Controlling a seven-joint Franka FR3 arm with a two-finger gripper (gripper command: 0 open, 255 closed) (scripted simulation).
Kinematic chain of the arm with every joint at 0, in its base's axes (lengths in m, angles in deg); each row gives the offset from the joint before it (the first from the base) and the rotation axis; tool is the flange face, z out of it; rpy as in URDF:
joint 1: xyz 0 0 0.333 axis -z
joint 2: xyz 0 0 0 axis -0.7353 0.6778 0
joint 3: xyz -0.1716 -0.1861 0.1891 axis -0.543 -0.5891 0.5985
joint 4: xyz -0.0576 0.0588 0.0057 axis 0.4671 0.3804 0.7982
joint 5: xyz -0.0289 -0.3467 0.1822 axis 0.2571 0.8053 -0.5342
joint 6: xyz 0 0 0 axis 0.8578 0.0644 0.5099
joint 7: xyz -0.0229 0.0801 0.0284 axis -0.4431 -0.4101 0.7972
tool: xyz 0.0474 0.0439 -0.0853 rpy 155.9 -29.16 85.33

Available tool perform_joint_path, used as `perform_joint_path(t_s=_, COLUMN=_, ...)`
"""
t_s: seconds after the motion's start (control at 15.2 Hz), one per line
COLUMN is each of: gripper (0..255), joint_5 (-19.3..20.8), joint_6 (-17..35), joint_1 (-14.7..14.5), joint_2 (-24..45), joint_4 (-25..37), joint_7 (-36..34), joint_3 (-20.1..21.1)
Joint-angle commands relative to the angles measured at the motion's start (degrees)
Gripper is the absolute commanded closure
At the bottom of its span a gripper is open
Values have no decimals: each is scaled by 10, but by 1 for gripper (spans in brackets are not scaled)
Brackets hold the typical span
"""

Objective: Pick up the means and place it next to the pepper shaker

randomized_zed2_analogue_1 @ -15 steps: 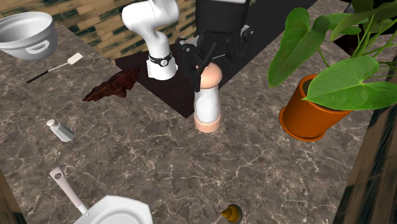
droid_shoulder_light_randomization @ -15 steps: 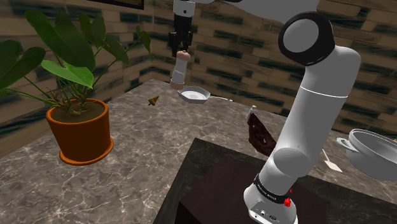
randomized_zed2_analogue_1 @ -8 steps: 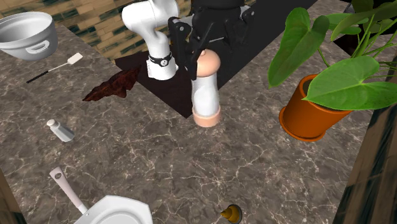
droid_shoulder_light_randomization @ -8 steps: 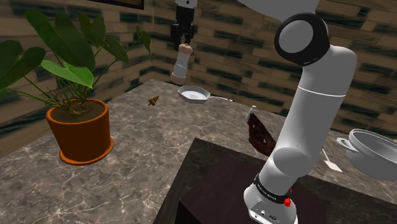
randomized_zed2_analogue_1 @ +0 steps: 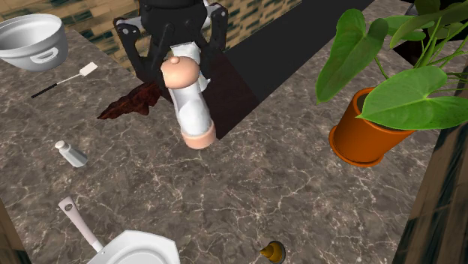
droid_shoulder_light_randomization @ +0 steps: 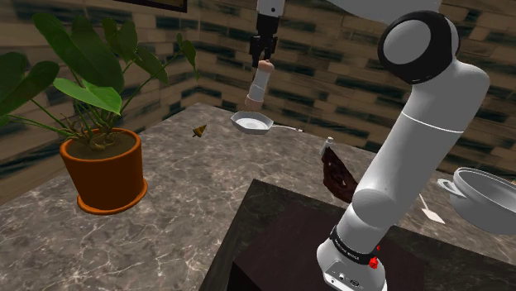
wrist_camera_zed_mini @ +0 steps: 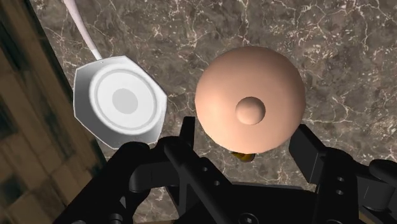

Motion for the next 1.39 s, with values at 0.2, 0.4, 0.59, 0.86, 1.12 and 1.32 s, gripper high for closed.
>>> perform_joint_path(t_s=0.2, gripper=255, joint_5=-1, joint_6=8, joint_1=32, joint_2=-30, joint_4=-34, joint_7=65, joint_3=-33)
perform_joint_path(t_s=0.4, gripper=255, joint_5=-1, joint_6=13, joint_1=51, joint_2=-41, joint_4=-47, joint_7=105, joint_3=-53)
perform_joint_path(t_s=0.59, gripper=255, joint_5=-2, joint_6=16, joint_1=70, joint_2=-47, joint_4=-54, joint_7=146, joint_3=-75)
perform_joint_path(t_s=0.86, gripper=255, joint_5=-5, joint_6=18, joint_1=96, joint_2=-45, joint_4=-52, joint_7=202, joint_3=-106)
perform_joint_path(t_s=1.12, gripper=255, joint_5=-12, joint_6=19, joint_1=123, joint_2=-34, joint_4=-38, joint_7=259, joint_3=-137)
perform_joint_path(t_s=1.32, gripper=255, joint_5=-20, joint_6=17, joint_1=144, joint_2=-17, joint_4=-20, joint_7=304, joint_3=-161)
